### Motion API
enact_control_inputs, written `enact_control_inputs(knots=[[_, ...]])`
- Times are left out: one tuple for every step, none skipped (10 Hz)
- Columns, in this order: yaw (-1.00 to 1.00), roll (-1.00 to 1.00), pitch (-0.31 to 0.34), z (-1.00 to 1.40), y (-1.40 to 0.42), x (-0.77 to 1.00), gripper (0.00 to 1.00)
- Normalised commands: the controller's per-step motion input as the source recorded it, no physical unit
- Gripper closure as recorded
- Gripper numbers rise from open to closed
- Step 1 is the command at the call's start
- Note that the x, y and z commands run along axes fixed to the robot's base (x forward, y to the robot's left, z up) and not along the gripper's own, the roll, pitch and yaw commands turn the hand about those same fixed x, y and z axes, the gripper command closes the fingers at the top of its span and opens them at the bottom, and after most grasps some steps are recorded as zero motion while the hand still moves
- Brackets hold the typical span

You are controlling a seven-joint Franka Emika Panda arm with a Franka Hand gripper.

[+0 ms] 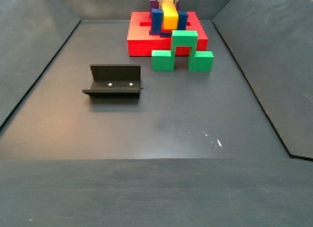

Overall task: Pick up the yellow object. Move up. Move to above the board. Insert the yellow object.
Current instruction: Insert the yellow object.

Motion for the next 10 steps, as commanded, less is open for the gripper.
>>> enact_control_inputs(knots=[[0.05,0.31,0.0,-0.22,-0.07,0.03,1.0],[0.09,0.36,0.0,-0.22,-0.07,0.0,1.0],[0.09,0.36,0.0,-0.26,-0.09,0.02,1.0],[0.09,0.29,0.0,-0.24,-0.07,0.07,1.0],[0.09,0.15,0.0,-0.21,-0.05,0.08,1.0],[0.12,0.13,0.0,-0.2,-0.09,0.08,1.0],[0.11,0.09,0.0,-0.17,-0.09,0.08,1.0],[0.09,0.09,0.0,-0.17,-0.08,0.09,1.0],[0.08,0.09,0.0,-0.16,-0.06,0.08,1.0],[0.06,0.06,0.0,-0.13,-0.07,0.07,1.0]])
